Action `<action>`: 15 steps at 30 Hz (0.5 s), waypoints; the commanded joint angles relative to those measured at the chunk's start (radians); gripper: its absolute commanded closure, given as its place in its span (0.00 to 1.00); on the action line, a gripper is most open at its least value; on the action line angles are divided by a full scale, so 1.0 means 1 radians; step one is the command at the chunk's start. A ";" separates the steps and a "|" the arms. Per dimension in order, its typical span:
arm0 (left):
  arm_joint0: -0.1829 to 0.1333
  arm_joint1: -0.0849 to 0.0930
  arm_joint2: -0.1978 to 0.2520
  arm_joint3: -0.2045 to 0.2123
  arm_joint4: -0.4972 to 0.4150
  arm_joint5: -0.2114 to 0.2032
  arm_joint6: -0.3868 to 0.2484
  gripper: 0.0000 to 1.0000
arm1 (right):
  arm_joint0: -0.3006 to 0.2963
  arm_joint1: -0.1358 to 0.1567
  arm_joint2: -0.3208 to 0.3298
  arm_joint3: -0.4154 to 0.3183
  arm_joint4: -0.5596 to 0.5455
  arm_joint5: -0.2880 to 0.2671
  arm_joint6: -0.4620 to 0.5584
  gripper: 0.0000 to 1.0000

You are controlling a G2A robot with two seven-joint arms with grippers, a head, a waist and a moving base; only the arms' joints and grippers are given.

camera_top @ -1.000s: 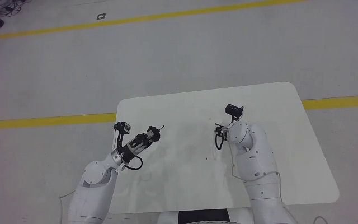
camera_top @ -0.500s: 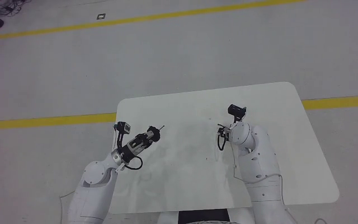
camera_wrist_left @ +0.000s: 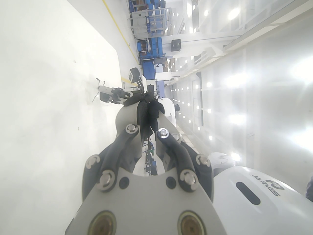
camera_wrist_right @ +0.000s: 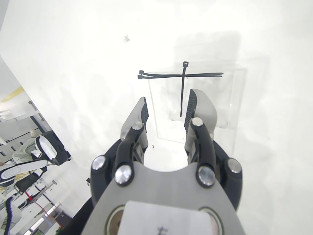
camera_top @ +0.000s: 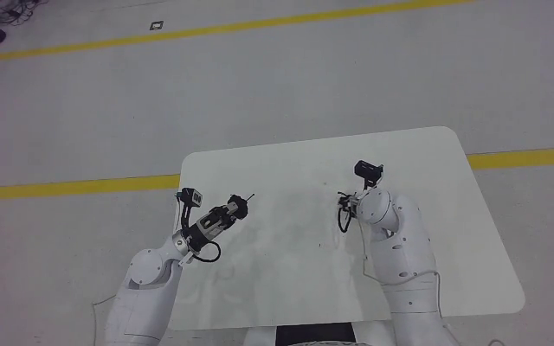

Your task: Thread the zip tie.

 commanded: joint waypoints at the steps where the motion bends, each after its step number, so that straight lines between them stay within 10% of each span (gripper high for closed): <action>1: 0.000 0.000 0.000 0.000 0.000 0.000 0.000 1.00 | -0.001 0.001 0.006 -0.004 0.000 0.000 0.001 0.67; 15: 0.000 0.000 0.000 0.000 0.000 0.000 0.000 1.00 | 0.004 0.002 0.024 0.011 0.009 0.000 -0.001 0.79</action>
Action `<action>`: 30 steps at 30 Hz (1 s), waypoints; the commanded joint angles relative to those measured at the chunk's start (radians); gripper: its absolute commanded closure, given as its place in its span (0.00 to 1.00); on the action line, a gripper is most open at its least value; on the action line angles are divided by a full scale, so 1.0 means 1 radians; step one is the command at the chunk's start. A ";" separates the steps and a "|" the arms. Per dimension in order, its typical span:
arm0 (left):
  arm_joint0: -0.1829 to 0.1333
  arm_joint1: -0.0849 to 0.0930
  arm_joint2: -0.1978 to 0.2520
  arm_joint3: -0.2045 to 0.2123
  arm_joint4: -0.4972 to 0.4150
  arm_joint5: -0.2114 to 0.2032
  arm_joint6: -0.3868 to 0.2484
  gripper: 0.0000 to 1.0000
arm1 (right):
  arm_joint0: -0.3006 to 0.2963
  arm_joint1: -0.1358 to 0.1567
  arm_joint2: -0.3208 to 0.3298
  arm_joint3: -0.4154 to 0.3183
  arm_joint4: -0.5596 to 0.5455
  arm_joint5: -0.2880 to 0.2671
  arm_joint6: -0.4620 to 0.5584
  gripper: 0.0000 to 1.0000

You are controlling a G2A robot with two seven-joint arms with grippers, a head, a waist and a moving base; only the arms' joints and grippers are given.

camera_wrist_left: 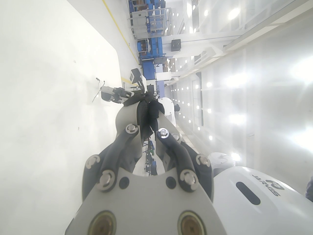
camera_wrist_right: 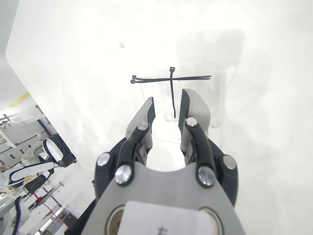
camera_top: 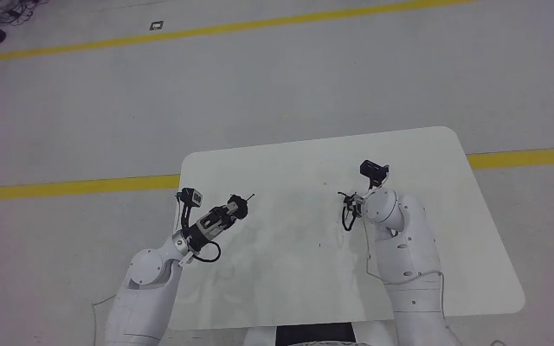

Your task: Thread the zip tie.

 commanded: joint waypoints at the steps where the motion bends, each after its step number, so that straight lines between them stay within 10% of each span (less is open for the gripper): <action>1: 0.000 0.000 0.000 0.000 0.000 0.000 0.000 1.00 | 0.001 0.000 0.000 0.007 -0.003 0.000 -0.004 0.80; 30: 0.000 0.000 0.000 0.000 0.000 0.000 0.000 1.00 | 0.014 -0.002 -0.001 0.063 -0.016 0.000 -0.036 0.91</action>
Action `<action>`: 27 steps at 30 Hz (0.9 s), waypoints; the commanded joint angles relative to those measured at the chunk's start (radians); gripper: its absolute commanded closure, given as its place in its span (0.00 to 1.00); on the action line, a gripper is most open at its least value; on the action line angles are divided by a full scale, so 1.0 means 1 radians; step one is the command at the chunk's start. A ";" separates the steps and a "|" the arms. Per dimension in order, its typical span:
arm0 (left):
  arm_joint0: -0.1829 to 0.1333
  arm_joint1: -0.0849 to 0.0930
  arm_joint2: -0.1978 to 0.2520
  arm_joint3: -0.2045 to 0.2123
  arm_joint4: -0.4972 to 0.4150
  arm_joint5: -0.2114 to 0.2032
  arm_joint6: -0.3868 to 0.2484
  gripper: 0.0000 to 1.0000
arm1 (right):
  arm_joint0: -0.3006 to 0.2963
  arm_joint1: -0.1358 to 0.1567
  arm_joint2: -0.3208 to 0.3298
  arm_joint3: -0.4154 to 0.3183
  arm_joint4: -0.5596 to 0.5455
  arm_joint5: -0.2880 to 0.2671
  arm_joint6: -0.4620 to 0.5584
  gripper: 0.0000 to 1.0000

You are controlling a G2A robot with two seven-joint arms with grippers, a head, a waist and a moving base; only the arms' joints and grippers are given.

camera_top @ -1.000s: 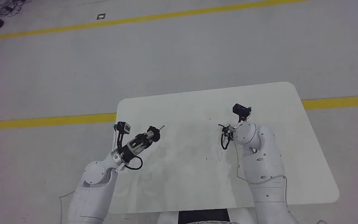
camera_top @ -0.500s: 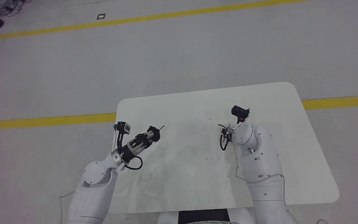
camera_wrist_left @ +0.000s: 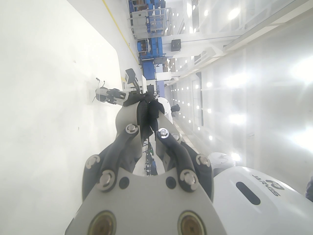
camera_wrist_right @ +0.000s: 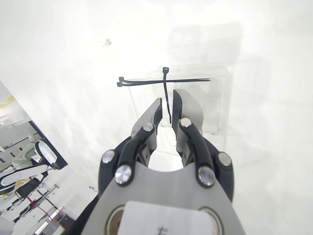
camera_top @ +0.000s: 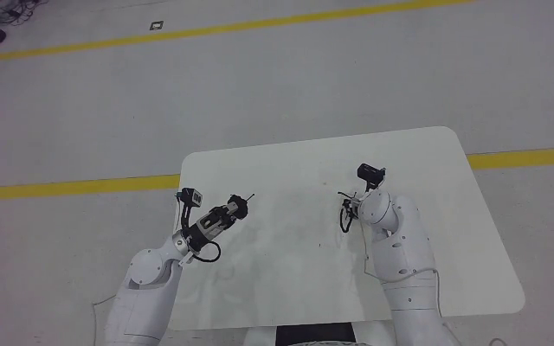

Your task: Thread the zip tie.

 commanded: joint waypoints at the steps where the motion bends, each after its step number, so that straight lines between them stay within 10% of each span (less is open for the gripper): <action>1: 0.000 0.000 0.000 0.000 0.000 0.000 0.000 1.00 | 0.000 0.000 0.000 0.000 -0.002 0.000 0.001 0.93; 27: 0.000 0.000 0.000 0.000 0.000 0.000 0.000 1.00 | -0.048 0.011 0.052 -0.173 0.132 0.000 0.050 1.00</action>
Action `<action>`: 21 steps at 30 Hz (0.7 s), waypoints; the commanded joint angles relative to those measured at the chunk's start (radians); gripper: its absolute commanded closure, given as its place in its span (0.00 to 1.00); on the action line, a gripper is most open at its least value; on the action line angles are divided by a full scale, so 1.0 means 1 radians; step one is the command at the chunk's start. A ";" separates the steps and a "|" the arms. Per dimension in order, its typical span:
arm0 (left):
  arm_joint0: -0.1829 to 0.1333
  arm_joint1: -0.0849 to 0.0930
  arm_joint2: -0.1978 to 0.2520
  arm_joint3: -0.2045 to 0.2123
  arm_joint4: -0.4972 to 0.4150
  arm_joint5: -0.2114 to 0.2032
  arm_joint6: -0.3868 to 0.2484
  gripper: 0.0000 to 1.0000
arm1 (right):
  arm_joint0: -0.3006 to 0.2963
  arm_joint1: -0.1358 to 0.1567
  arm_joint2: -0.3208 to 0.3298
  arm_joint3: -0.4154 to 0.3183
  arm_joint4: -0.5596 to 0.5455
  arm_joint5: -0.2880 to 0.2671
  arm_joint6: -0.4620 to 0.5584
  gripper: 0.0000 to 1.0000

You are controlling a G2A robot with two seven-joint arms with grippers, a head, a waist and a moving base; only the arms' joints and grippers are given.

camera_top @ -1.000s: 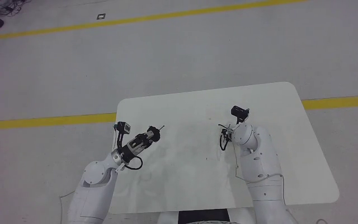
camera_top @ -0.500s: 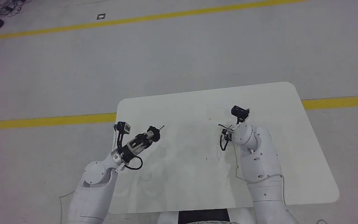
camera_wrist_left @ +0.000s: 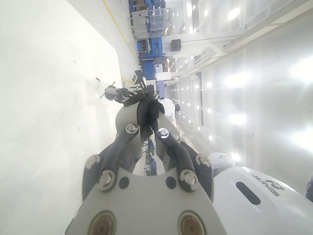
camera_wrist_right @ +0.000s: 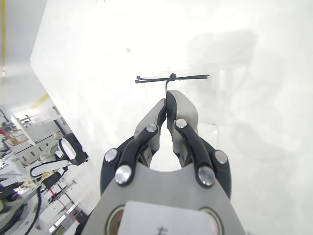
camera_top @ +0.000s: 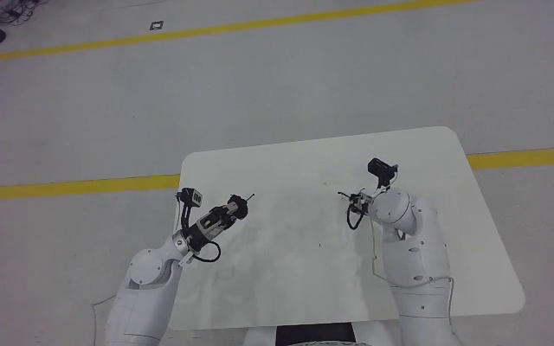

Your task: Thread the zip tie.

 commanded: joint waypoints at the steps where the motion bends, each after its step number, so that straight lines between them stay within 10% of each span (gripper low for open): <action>1: 0.000 0.000 0.000 0.000 0.000 0.000 0.000 1.00 | -0.005 0.001 0.010 -0.026 0.039 0.000 0.005 1.00; 12: 0.000 0.000 0.000 0.000 0.000 0.000 0.000 1.00 | -0.092 0.011 -0.031 -0.140 0.508 0.000 -0.122 1.00; 21: 0.000 0.000 0.000 0.000 0.000 0.000 0.000 1.00 | -0.092 0.011 -0.031 -0.140 0.508 0.000 -0.122 1.00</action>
